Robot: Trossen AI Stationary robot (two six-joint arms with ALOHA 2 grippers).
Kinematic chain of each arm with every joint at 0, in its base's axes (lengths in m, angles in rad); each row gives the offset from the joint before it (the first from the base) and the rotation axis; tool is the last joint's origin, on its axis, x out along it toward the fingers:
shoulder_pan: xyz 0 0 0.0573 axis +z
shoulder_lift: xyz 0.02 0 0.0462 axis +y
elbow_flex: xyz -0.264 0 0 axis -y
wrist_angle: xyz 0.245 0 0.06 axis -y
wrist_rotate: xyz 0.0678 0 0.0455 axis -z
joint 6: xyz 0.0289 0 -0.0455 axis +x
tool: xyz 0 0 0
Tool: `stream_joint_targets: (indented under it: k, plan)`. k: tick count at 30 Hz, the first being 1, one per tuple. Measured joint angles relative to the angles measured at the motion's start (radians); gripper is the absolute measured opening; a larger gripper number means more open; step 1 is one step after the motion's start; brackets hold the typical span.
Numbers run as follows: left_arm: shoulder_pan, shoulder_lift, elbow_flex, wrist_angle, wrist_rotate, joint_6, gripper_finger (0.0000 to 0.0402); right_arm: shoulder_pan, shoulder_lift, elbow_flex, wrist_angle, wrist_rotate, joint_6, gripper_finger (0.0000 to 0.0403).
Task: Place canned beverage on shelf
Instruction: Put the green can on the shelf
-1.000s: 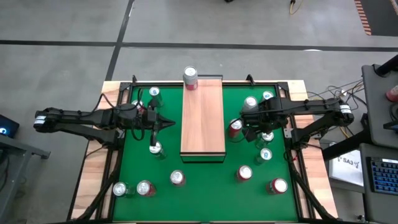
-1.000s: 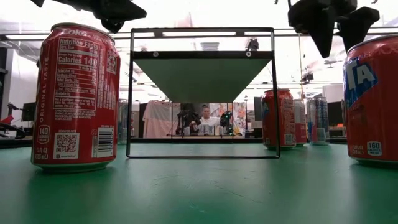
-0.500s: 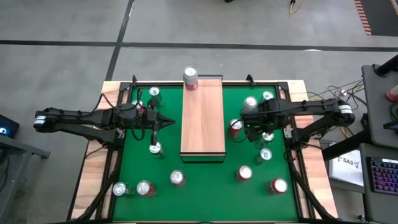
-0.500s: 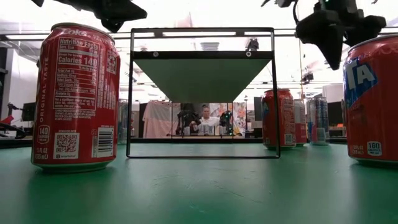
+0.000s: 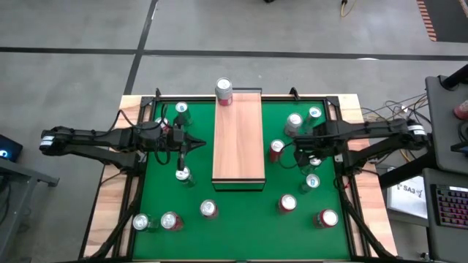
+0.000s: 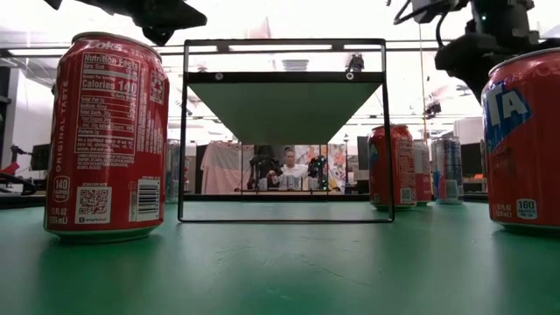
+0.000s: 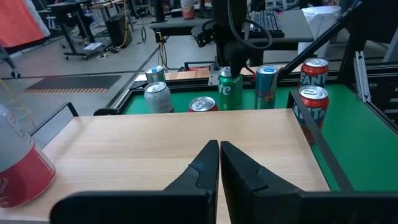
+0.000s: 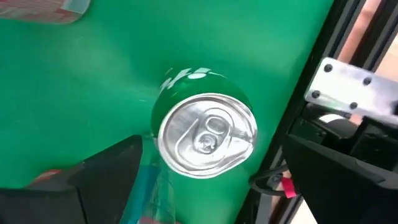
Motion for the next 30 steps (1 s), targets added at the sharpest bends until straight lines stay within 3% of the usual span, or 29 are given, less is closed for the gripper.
stream_joint_targets:
  k: [12, 30]
  plan:
    - [0.0, 0.001, 0.0, 0.006, 0.0, 0.007, 0.0, 0.0, -0.016, -0.115, 0.143, -0.017, 0.01, 0.038]
    - [0.0, 0.001, 0.0, 0.004, 0.0, 0.007, 0.0, 0.0, -0.009, -0.138, 0.176, -0.018, 0.003, 0.0376]
